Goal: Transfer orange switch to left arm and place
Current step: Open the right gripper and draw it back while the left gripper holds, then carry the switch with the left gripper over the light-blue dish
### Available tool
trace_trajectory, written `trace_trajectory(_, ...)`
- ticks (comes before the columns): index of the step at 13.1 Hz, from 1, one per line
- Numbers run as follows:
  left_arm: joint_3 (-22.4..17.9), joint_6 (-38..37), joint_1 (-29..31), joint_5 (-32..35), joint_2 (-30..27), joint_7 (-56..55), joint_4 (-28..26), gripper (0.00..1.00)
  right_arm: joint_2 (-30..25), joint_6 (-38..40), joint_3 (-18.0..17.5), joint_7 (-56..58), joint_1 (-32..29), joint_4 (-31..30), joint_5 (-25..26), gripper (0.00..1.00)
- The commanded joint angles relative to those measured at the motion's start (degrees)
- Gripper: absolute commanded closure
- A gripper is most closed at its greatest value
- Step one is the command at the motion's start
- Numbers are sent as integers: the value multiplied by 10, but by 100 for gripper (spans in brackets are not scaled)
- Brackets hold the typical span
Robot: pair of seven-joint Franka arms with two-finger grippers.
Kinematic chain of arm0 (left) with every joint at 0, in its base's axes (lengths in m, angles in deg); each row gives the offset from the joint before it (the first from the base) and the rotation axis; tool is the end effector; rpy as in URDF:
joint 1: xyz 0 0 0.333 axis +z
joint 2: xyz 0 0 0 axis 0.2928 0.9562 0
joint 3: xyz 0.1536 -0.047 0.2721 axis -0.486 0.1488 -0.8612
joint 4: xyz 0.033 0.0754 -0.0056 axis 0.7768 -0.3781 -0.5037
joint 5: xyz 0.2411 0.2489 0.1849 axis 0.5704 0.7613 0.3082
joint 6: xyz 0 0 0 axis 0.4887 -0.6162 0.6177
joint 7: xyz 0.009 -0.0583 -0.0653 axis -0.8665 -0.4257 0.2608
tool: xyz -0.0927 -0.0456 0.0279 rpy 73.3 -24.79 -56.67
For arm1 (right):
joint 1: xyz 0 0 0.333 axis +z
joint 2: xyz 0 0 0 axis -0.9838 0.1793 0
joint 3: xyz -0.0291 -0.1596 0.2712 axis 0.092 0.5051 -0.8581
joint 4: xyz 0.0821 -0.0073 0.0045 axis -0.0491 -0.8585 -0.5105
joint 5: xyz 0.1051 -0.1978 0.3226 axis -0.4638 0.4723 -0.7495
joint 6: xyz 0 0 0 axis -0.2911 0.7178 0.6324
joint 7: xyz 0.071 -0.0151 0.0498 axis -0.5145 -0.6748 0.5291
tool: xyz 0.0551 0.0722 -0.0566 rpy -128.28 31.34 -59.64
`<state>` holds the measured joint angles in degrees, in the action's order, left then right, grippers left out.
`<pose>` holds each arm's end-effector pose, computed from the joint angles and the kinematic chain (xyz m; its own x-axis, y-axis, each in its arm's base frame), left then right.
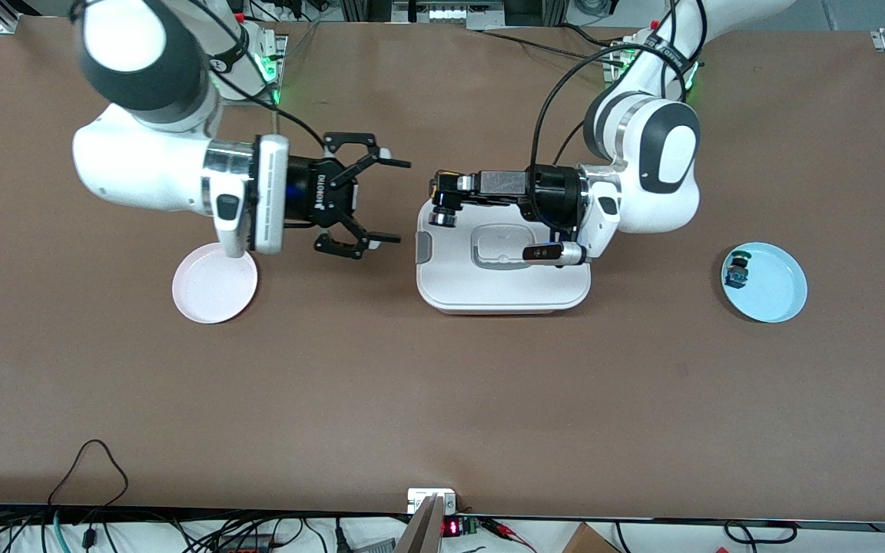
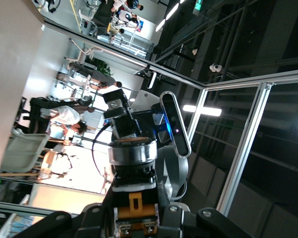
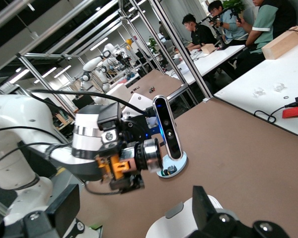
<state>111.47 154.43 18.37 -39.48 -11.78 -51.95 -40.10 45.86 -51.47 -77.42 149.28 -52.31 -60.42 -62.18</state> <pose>0.5685 -0.3323 0.4505 0.9552 0.0018 -0.2960 0.2863 0.2477 0.9256 0.5966 0.3045 0.5292 0.5682 0.1946 0.7996 0.8229 -0.1271 -0.5538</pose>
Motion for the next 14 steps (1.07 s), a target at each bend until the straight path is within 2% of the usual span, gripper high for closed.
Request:
trace_trajectory(1, 3, -12, 45, 93, -21, 2, -5, 79, -22, 85, 4, -46, -57, 12, 60, 0)
trace_trajectory(3, 0, -39, 76, 199, -21, 1, 3, 78, -36, 165, 21, -90, -96, 19, 117, 0)
trace_trajectory(5, 0, -74, 114, 323, -21, 3, 12, 78, -48, 228, 59, -116, -118, 21, 190, 0)
trace_trajectory(7, -2, -131, 153, 447, -13, 2, 25, 78, -55, 277, 122, -135, -120, 22, 320, 0)
trace_trajectory(9, -2, -165, 195, 567, -7, 6, 29, 78, -53, 279, 175, -179, -119, 28, 437, 0)
trace_trajectory(12, -2, -182, 208, 780, -10, 7, 42, 78, -55, 275, 178, -259, -115, 61, 630, 0)
trace_trajectory(14, -3, -200, 212, 922, -10, 7, 55, 78, -57, 256, 175, -304, -113, 60, 691, 0)
